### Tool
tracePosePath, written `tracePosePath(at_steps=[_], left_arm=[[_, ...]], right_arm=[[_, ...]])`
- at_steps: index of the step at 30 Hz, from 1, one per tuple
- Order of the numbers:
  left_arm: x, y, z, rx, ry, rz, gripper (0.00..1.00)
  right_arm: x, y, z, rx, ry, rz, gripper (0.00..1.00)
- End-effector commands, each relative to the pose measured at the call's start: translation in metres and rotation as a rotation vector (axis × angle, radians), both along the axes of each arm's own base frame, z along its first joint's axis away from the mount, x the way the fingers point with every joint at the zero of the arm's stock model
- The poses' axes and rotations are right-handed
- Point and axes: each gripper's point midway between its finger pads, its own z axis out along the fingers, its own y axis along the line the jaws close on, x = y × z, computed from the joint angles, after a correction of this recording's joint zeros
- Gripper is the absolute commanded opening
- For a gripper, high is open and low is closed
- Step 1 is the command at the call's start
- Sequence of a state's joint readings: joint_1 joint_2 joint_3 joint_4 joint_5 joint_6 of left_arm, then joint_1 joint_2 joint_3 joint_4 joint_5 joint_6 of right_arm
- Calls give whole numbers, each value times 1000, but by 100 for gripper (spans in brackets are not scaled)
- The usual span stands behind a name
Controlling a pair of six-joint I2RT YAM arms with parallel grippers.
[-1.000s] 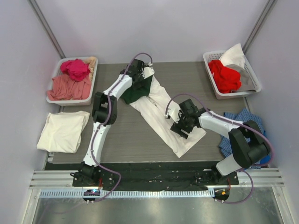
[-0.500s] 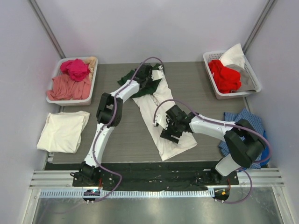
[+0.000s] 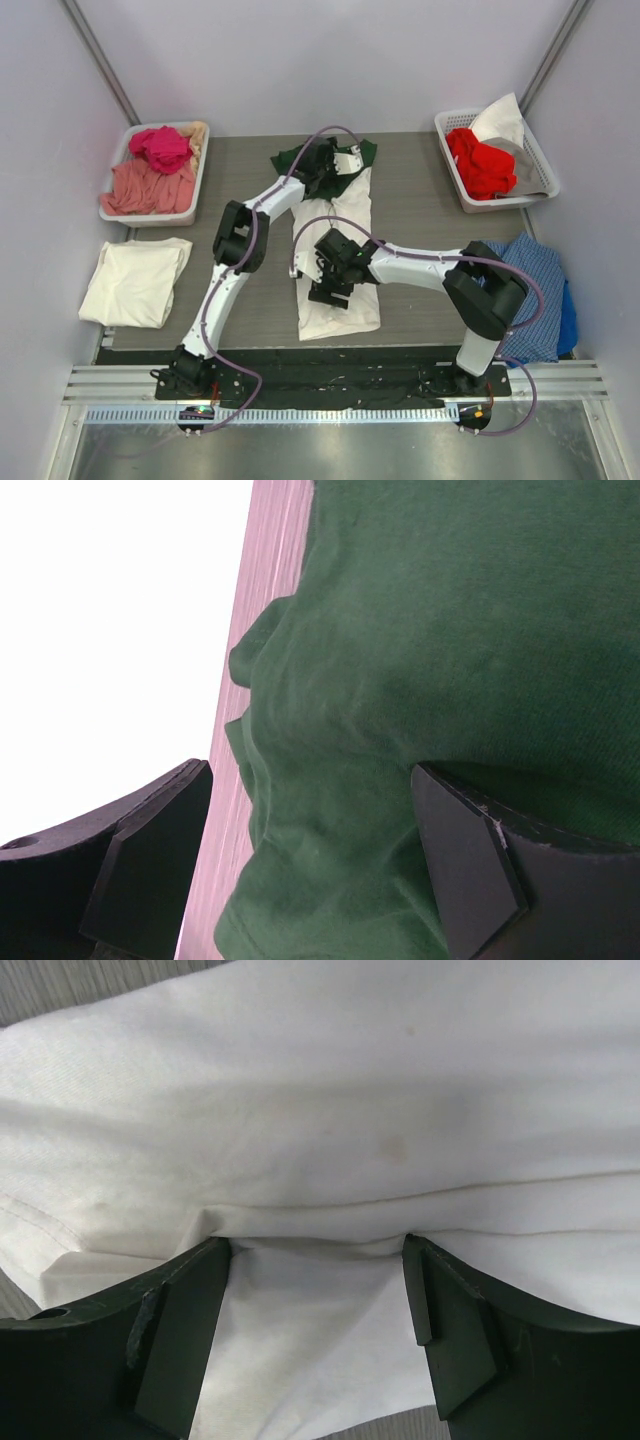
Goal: Fold and stack the t-shirts
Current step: Rotate the tshirt 90 degrees
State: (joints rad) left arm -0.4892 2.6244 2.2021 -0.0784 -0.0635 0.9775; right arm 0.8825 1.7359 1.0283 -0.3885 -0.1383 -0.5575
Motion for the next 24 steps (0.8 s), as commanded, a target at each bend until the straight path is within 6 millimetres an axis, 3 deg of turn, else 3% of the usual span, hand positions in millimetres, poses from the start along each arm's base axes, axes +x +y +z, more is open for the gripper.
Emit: tracePosePath(at_steps=[1, 6, 10, 13, 15, 16, 17, 18, 19, 20, 23, 24], left_arm=[[-24, -35, -55, -12, 123, -121, 87], [-14, -48, -33, -75, 44, -99, 89], [-2, -42, 16, -155, -50, -13, 90], [1, -31, 39, -192, -87, 58, 98], [0, -26, 67, -209, -122, 80, 100], [-3, -23, 72, -211, -122, 88, 100], [-5, -20, 95, -229, -150, 94, 100], [-6, -16, 106, -243, -161, 115, 100], [-10, -13, 109, -241, -158, 123, 100], [-14, -9, 134, -256, -185, 128, 100], [-24, 3, 154, -249, -194, 160, 100], [-31, 8, 177, -262, -214, 161, 100]], right_arm=[[-10, 10, -31, -55, 32, 32, 79], [1, 19, -21, -46, -24, 10, 79], [11, 14, -6, -33, -97, -38, 80], [20, 11, 14, -14, -154, -94, 81], [24, 10, 23, -4, -182, -120, 82], [27, 8, 35, 13, -208, -139, 82], [28, 7, 38, 15, -217, -145, 82], [29, 8, 46, 30, -226, -156, 83], [30, 7, 57, 47, -245, -164, 84], [29, 5, 62, 52, -252, -167, 84], [29, -1, 87, 85, -294, -172, 85], [29, -2, 93, 91, -301, -171, 86]])
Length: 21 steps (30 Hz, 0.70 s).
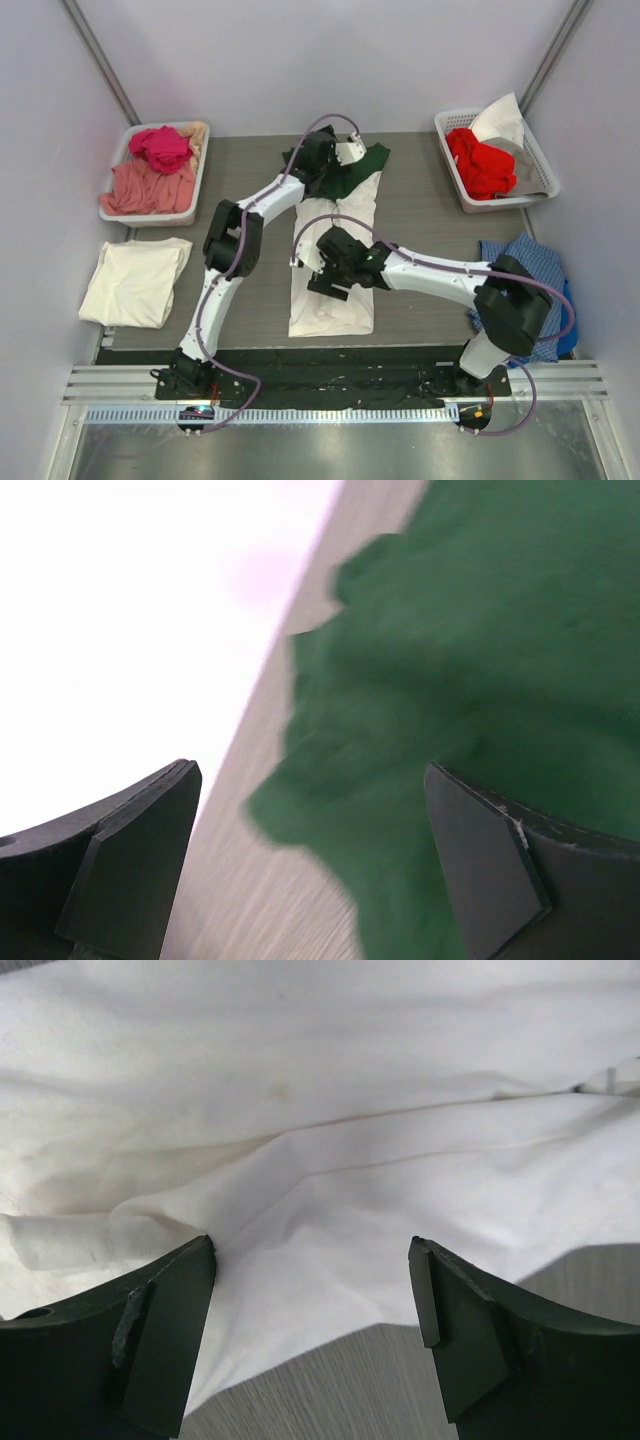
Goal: Fold and stack the t-shirts
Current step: Rotate the tshirt 90 degrees
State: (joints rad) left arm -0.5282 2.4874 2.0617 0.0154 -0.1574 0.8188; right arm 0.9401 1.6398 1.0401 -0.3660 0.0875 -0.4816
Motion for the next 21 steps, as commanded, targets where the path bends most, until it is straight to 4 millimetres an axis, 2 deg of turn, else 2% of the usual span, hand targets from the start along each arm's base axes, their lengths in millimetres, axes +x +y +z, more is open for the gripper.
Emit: tracePosePath(at_steps=[1, 2, 3, 4, 5, 6, 7, 8, 9, 11, 12, 14, 15, 17, 18, 21], left_arm=[[-20, 20, 131, -99, -149, 65, 100], [-28, 25, 132, -87, -123, 64, 100], [-42, 31, 161, -103, -140, 59, 100], [-58, 38, 136, -66, -56, 61, 100], [-72, 40, 133, -69, -14, 37, 100], [-99, 49, 135, -67, 31, 16, 100], [-121, 56, 117, -49, 117, 11, 100], [-141, 56, 112, -47, 154, -12, 100], [-171, 68, 99, -23, 208, -22, 100], [-216, 72, 75, 19, 307, -62, 100], [-247, 84, 58, 48, 370, -71, 100], [-281, 81, 39, 27, 468, -100, 98], [-304, 89, 21, 47, 549, -102, 96], [-328, 84, 16, -1, 617, -118, 94], [-344, 84, 6, -4, 669, -131, 91], [-368, 75, 0, -20, 722, -172, 90]], right_arm=[[7, -5, 57, 90, -110, -37, 86], [1, -9, 66, 102, -106, -33, 86], [-3, -12, 69, 108, -102, -29, 90], [-7, -16, 71, 111, -98, -24, 95], [-12, -20, 79, 134, -105, -17, 98], [-19, -29, 68, 116, -89, -15, 98], [-24, -34, 64, 114, -83, -10, 98], [-29, -38, 60, 112, -76, -4, 98], [-36, -48, 50, 96, -61, -4, 98], [-44, -59, 42, 77, -53, 4, 97], [-50, -66, 34, 63, -42, 10, 95], [-57, -75, 27, 35, -23, 9, 93], [-61, -78, 23, 31, -10, 14, 93], [-65, -81, 19, 30, 3, 14, 93], [-66, -84, 16, 23, 6, 10, 92], [-67, -86, 10, 18, 11, -2, 91]])
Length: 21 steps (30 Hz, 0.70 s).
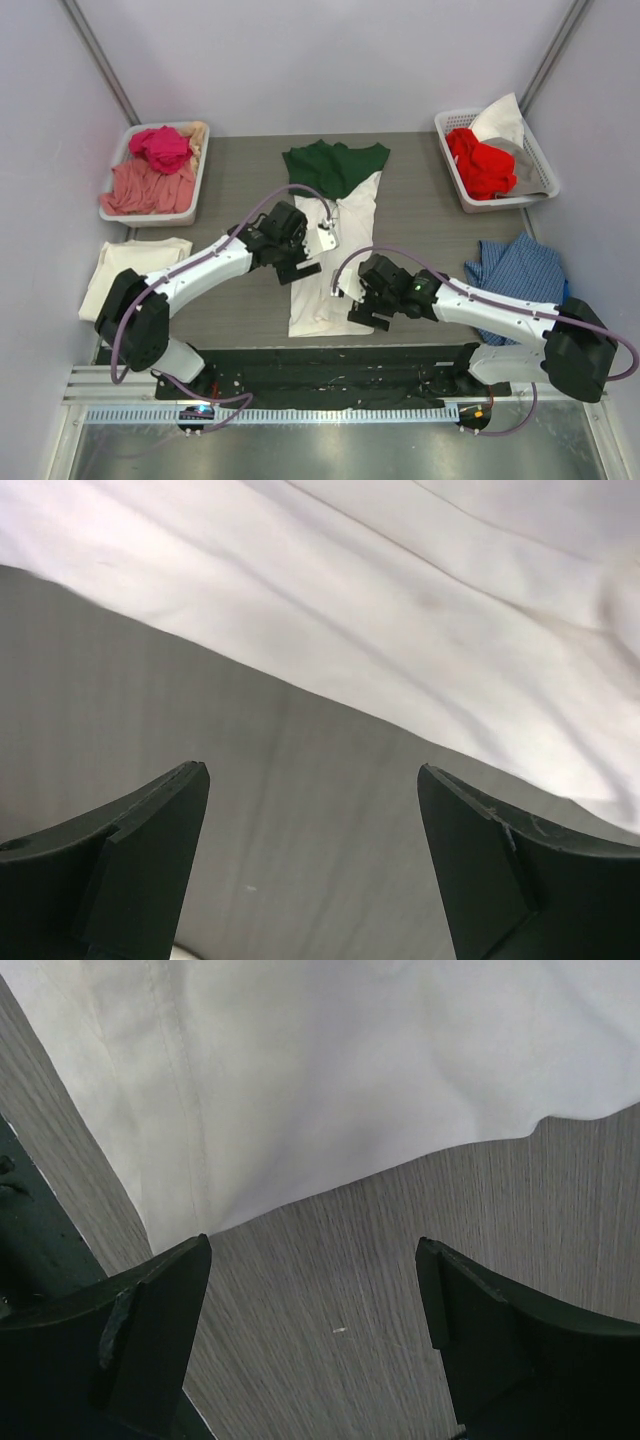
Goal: Fold and stack the t-shirts
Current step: Rotate the tshirt 90 degrees, then grab the bottom of the folded rectangular tshirt with both arms
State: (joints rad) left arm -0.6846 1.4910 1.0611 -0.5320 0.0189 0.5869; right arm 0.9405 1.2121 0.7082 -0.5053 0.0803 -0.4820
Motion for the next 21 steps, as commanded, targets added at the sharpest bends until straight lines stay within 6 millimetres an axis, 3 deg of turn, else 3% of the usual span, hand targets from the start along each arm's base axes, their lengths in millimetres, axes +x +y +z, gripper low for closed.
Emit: tracePosePath(at_steps=[1, 10, 13, 17, 21], left_arm=[[-43, -10, 0, -90, 149, -5, 90], [-81, -19, -19, -206, 330, 126, 90], [-101, -11, -35, -210, 397, 152, 90], [-112, -3, -50, -183, 433, 160, 87], [-115, -8, -51, -180, 449, 155, 86]], right_arm=[[0, 5, 7, 54, -13, -5, 91], [2, 5, -3, 59, -11, -54, 90], [7, 8, -5, 54, -17, -68, 90], [11, 13, -8, 53, -17, -76, 89], [11, 12, -11, 43, -14, -82, 87]])
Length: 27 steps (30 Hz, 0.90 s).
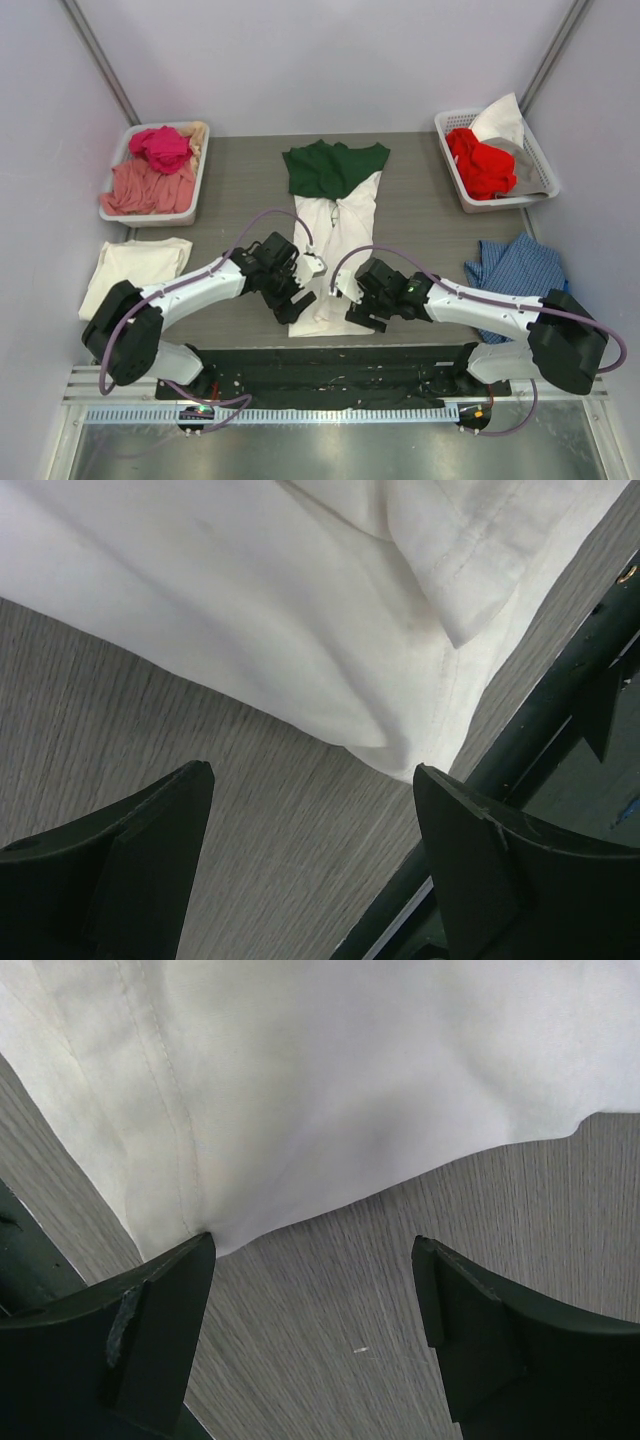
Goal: Fold and stack the t-shirts
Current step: Grab the bottom of the folded rectangular tshirt with both arms
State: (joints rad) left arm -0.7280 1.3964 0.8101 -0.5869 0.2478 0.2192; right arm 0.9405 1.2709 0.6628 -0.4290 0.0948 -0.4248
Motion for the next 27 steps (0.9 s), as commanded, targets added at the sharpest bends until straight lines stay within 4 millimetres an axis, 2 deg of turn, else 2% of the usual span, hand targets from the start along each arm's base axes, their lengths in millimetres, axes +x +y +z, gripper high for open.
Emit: tracePosePath(at_steps=[1, 9, 27], left_arm=[[-2, -16, 8, -55, 6, -2, 84], [-18, -31, 3, -60, 85, -58, 84], [-18, -37, -15, 19, 140, -34, 81]], right_arm=[[11, 12, 11, 48, -43, -25, 87], [5, 12, 9, 50, -14, -5, 86], [-21, 23, 22, 131, 91, 66, 88]])
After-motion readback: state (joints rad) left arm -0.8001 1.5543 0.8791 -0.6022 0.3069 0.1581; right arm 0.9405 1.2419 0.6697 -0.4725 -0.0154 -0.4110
